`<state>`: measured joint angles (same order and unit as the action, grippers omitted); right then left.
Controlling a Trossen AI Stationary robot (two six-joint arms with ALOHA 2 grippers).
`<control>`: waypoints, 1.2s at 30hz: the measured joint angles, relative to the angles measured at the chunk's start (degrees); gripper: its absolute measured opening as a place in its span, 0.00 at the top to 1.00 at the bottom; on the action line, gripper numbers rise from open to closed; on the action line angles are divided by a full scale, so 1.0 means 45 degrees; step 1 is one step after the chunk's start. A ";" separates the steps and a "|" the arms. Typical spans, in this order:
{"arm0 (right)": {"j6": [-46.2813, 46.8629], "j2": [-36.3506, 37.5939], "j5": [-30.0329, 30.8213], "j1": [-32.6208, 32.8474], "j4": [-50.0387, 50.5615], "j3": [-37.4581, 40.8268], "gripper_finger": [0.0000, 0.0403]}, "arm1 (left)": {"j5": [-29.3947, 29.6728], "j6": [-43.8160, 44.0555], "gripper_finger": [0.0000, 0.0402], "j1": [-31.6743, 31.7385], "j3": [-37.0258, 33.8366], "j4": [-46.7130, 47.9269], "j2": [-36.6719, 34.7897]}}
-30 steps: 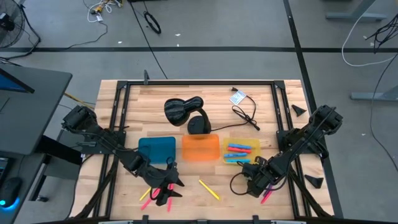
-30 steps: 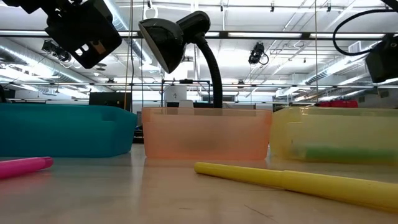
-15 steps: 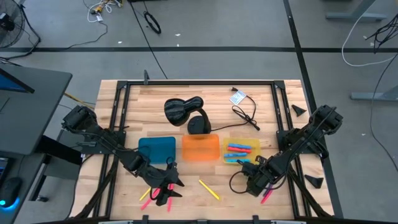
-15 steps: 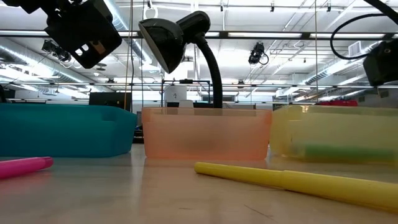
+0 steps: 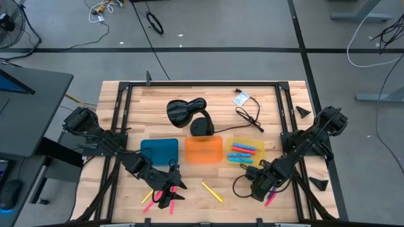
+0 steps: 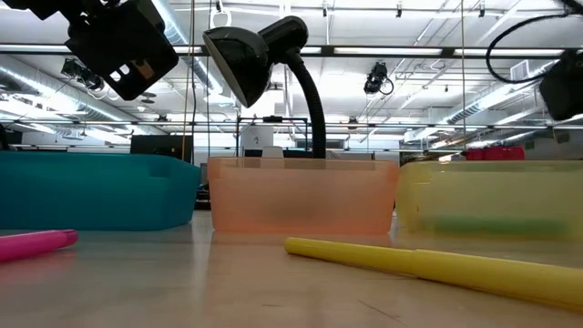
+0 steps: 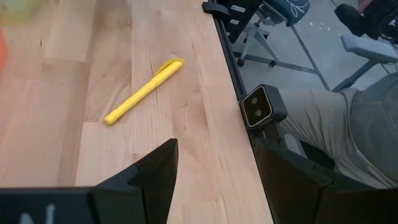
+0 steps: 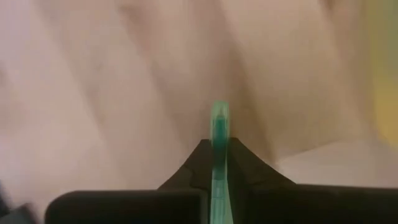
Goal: Pick & Place Markers
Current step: Put the green pen into the orange bin
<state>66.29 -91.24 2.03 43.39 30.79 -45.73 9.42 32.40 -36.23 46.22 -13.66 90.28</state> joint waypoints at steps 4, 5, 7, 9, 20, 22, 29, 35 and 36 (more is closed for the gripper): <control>-0.0759 0.0010 -0.0087 0.0000 0.0373 -0.0702 0.96 | -0.0002 -0.0015 0.45 0.0000 -0.0002 0.0003 0.0000; -0.0920 0.0010 -0.0082 -0.0002 0.0439 -0.0880 0.96 | -0.0002 -0.0015 0.45 0.0000 0.0000 0.0003 0.0000; -0.1307 0.0015 -0.0073 -0.0007 0.0567 -0.1283 0.96 | 0.0001 -0.0018 0.45 0.0008 0.0002 0.0003 0.0000; -0.1737 0.0019 -0.0041 -0.0002 0.0804 -0.1657 0.96 | 0.0001 -0.0019 0.45 0.0010 0.0001 0.0003 0.0000; -0.3803 0.0039 0.0103 -0.0046 0.4188 -0.4294 0.96 | 0.0002 -0.0015 0.45 0.0010 0.0001 0.0000 0.0000; -0.3906 0.0042 0.0106 -0.0046 0.5025 -0.4766 0.96 | 0.0003 -0.0015 0.45 0.0010 -0.0002 0.0003 0.0000; -0.3942 0.0058 0.0349 -0.0046 0.6922 -0.5960 0.96 | 0.0003 -0.0015 0.45 0.0010 -0.0002 0.0003 0.0000; -0.3942 0.0063 0.0354 -0.0046 0.7111 -0.6073 0.96 | 0.0003 -0.0019 0.45 0.0010 -0.0001 0.0000 0.0000; -0.3942 0.0063 0.0352 -0.0046 0.7111 -0.6073 0.96 | 0.0003 -0.0015 0.45 0.0010 -0.0002 0.0003 0.0000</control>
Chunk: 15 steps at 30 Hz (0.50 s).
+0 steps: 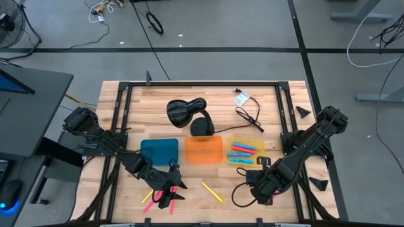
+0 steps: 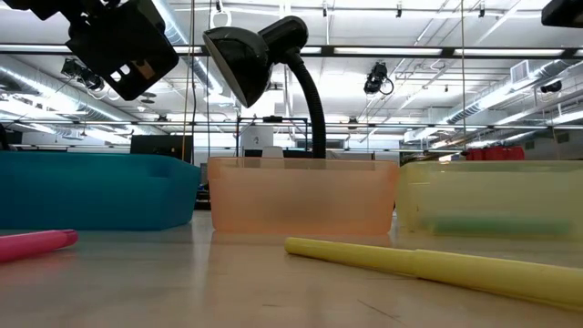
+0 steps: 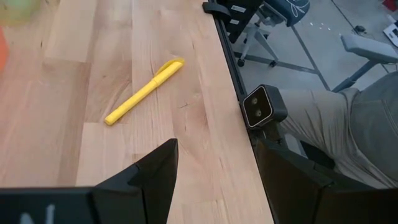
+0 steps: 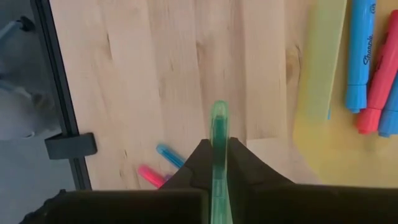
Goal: Pick & Place Markers
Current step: Put the green pen into the orange bin
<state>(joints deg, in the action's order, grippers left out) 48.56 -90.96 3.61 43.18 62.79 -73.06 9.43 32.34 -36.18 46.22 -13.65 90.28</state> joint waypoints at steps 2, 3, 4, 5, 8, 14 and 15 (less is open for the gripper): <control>0.0000 0.0000 0.0002 0.0000 0.0008 0.0000 0.96 | 0.0000 -0.0005 0.45 0.0000 0.0005 -0.0005 0.0000; -0.0005 0.0000 0.0002 -0.0010 0.0013 0.0000 0.96 | 0.0000 -0.0005 0.45 0.0000 0.0000 0.0000 0.0000; -0.0059 0.0000 0.0002 -0.0053 0.0035 0.0000 0.96 | 0.0000 -0.0005 0.45 0.0000 0.0000 0.0000 0.0000; -0.0135 0.0000 -0.0003 -0.0100 0.0059 0.0000 0.96 | 0.0000 -0.0005 0.45 0.0000 0.0000 -0.0005 0.0000; -0.0448 0.0000 -0.0006 -0.0531 0.0061 0.0000 0.96 | 0.0000 -0.0010 0.45 0.0000 0.0005 -0.0005 0.0000; -0.2169 0.0000 0.0046 -0.2006 0.0042 0.0000 0.97 | 0.0000 -0.0010 0.45 0.0000 0.0000 0.0000 0.0000; -0.2500 0.0000 0.0037 -0.2288 0.0002 0.0000 0.97 | 0.0000 -0.0005 0.45 0.0000 0.0000 0.0000 0.0000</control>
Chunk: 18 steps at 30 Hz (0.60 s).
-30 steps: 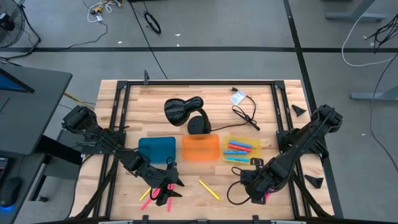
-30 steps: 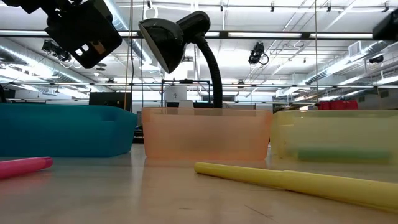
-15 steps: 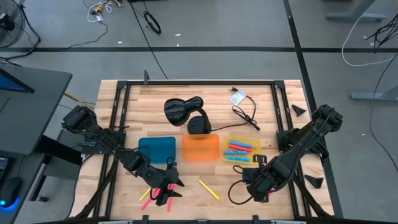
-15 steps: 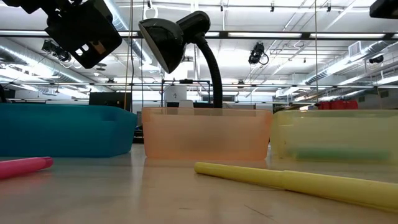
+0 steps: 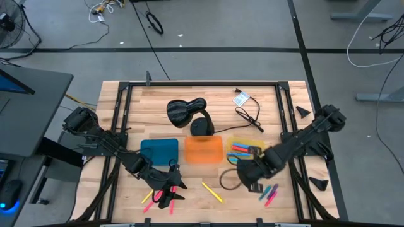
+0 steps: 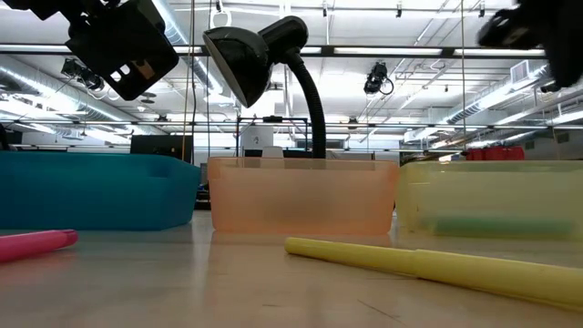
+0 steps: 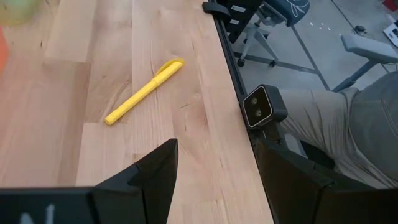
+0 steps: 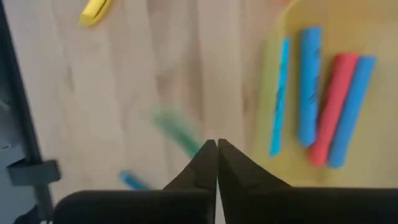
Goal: Pick & Place Markers
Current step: Put the green pen into the orange bin
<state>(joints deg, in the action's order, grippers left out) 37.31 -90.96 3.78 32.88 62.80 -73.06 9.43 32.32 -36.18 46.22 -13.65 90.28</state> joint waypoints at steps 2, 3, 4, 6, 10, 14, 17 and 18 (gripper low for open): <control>-0.0641 0.0000 0.0000 -0.0588 -0.0176 0.0000 0.98 | 0.0000 -0.0005 0.45 0.0000 0.0000 -0.0002 0.0000; -0.0963 0.0000 0.0003 -0.0897 -0.0322 0.0000 0.99 | 0.0000 -0.0005 0.45 0.0000 0.0005 0.0000 0.0000; -0.1272 0.0000 0.0003 -0.1161 -0.0508 0.0000 1.00 | 0.0000 -0.0005 0.45 0.0000 0.0000 0.0000 0.0000; -0.1739 0.0000 0.0008 -0.1683 -0.0848 0.0000 1.00 | 0.0000 -0.0005 0.45 0.0000 0.0001 0.0000 0.0000; -0.2382 0.0000 0.0003 -0.2382 -0.0925 -0.0005 0.99 | 0.0000 -0.0005 0.45 0.0000 0.0004 -0.0005 0.0000; -0.2515 0.0000 -0.0016 -0.2648 -0.0911 -0.0005 1.00 | -0.0086 -0.0005 0.45 -0.0010 0.0000 0.0000 0.0000; -0.2551 0.0000 -0.0064 -0.2637 -0.0888 -0.0005 1.00 | -0.0132 -0.0015 0.45 -0.0010 0.0005 0.0011 0.0000; -0.2620 0.0000 -0.0092 -0.2584 -0.0888 -0.0005 1.00 | -0.0136 -0.0015 0.45 -0.0010 0.0005 0.0038 0.0000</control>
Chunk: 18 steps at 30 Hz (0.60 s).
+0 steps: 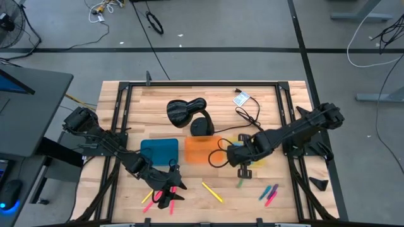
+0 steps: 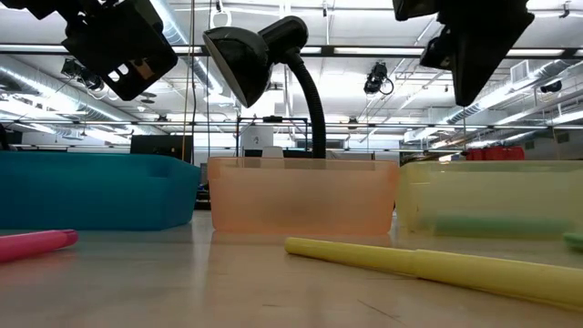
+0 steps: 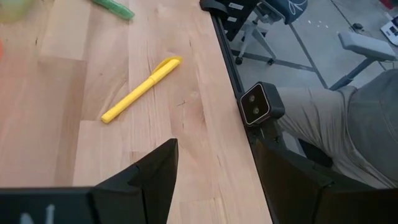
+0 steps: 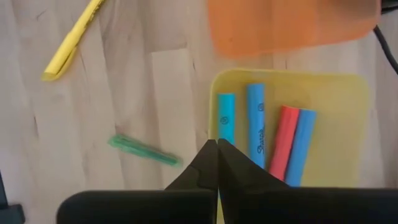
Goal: Pick & Place Markers
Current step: Put the green pen into the orange bin
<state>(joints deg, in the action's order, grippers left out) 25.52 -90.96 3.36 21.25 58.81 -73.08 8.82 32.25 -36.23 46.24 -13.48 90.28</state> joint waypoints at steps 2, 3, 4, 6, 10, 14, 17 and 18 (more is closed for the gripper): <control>-0.0184 0.0000 -0.0051 0.0135 -0.0004 0.0000 1.00 | 0.0000 0.0000 0.45 0.0000 -0.0003 0.0040 0.0000; -0.0317 0.0000 -0.0147 0.0203 -0.0005 0.0000 0.99 | 0.0000 0.0000 0.45 0.0000 -0.0005 0.0035 0.0000; -0.0489 0.0000 -0.0306 0.0258 -0.0021 0.0000 0.99 | 0.0000 0.0000 0.45 0.0008 -0.0003 0.0036 0.0000; -0.0868 0.0000 -0.0607 0.0344 -0.0214 0.0000 0.98 | 0.0000 0.0000 0.45 0.0010 -0.0003 0.0040 0.0000; -0.2091 0.0000 -0.0765 0.0549 -0.1142 0.0000 0.94 | -0.0005 0.0000 0.45 0.0010 -0.0001 0.0039 0.0000; -0.2769 0.0000 -0.0997 0.0883 -0.1963 0.0000 0.85 | -0.0005 0.0015 0.45 0.0010 -0.0005 0.0040 0.0000; -0.1463 0.0000 -0.1031 0.1024 -0.2215 0.0000 0.77 | -0.0005 0.0019 0.45 0.0010 -0.0004 0.0038 0.0000; -0.0619 0.0000 -0.1013 0.1016 -0.2259 0.0000 0.74 | -0.0005 0.0019 0.45 0.0010 -0.0004 0.0037 0.0000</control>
<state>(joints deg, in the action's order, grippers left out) 22.73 -90.96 -1.20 25.83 48.64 -73.08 8.80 32.34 -36.18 46.22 -13.31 90.28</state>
